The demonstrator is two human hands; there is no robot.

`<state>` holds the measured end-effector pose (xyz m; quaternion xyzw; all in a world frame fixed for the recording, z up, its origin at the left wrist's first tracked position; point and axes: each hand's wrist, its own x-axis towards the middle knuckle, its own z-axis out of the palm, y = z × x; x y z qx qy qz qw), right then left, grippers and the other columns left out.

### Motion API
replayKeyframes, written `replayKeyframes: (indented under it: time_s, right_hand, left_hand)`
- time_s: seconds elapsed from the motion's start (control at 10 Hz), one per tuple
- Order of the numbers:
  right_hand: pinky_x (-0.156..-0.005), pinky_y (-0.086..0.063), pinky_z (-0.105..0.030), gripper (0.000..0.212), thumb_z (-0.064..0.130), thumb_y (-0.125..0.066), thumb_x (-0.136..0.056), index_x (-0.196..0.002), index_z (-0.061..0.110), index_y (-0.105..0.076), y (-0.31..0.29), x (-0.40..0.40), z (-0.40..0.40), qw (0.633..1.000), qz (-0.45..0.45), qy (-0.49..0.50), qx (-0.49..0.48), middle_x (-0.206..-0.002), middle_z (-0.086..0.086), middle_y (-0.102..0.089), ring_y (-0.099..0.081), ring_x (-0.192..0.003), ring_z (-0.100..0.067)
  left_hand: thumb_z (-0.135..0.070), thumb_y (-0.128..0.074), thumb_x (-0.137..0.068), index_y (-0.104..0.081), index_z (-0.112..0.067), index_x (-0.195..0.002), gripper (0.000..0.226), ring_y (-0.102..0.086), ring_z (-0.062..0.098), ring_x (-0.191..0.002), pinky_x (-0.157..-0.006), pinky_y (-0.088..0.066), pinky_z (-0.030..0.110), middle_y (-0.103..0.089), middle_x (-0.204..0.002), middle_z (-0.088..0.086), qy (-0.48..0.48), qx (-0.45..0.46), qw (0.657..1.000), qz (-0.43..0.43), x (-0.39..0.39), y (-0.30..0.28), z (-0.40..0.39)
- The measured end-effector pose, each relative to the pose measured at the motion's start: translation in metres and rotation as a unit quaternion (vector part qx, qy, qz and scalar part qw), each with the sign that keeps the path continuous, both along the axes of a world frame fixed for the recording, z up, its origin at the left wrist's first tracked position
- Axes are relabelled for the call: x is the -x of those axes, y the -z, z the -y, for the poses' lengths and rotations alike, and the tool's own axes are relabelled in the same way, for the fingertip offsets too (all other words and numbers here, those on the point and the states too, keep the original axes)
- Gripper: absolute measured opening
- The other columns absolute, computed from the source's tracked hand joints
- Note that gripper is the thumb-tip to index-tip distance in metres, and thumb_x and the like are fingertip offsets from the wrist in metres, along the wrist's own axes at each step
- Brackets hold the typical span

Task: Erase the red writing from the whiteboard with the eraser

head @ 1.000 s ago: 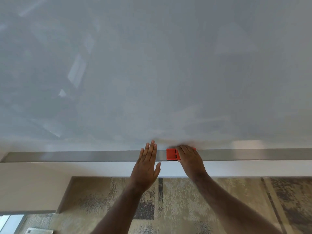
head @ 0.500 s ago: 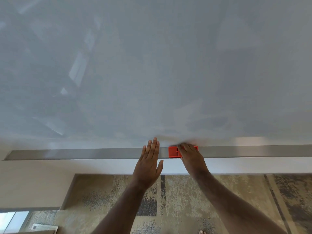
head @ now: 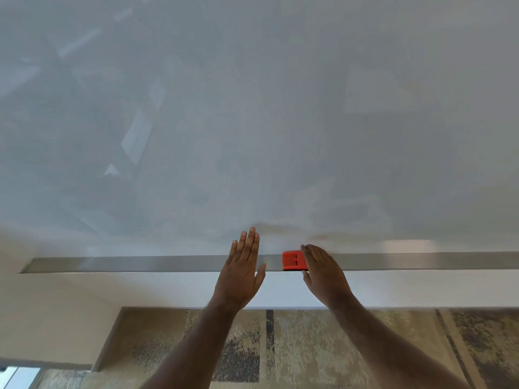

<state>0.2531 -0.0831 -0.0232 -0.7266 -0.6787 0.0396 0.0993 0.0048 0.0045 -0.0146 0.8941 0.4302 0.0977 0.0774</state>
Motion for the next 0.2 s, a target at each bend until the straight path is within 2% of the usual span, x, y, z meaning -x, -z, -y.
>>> replayKeyframes:
  time_s: [0.1, 0.2]
  right_hand:
    - [-0.126, -0.033, -0.046, 0.067, 0.023, -0.065, -0.100, -0.158, 0.001, -0.039, -0.019, 0.004, 0.007, 0.999, 0.028, -0.011, -0.026, -0.159, -0.017, -0.047, -0.046, -0.147, -0.033]
    - [-0.129, -0.024, -0.047, 0.071, 0.033, -0.055, -0.107, -0.163, 0.003, -0.027, -0.035, 0.007, 0.006, 0.998, 0.045, -0.011, -0.040, -0.168, -0.014, -0.033, -0.031, -0.156, -0.030]
  left_hand:
    - [-0.046, -0.031, -0.115, 0.009, -0.016, -0.174, 0.077, 0.023, 0.016, -0.167, -0.136, 0.008, 0.034, 0.020, -0.182, -0.001, 0.010, -0.009, 1.000, 0.007, 0.006, -0.023, -0.001]
    - [-0.044, -0.035, -0.116, 0.010, -0.016, -0.173, 0.079, 0.023, 0.018, -0.167, -0.137, 0.007, 0.035, 0.022, -0.181, -0.001, 0.016, -0.027, 0.999, 0.012, 0.009, -0.040, -0.002]
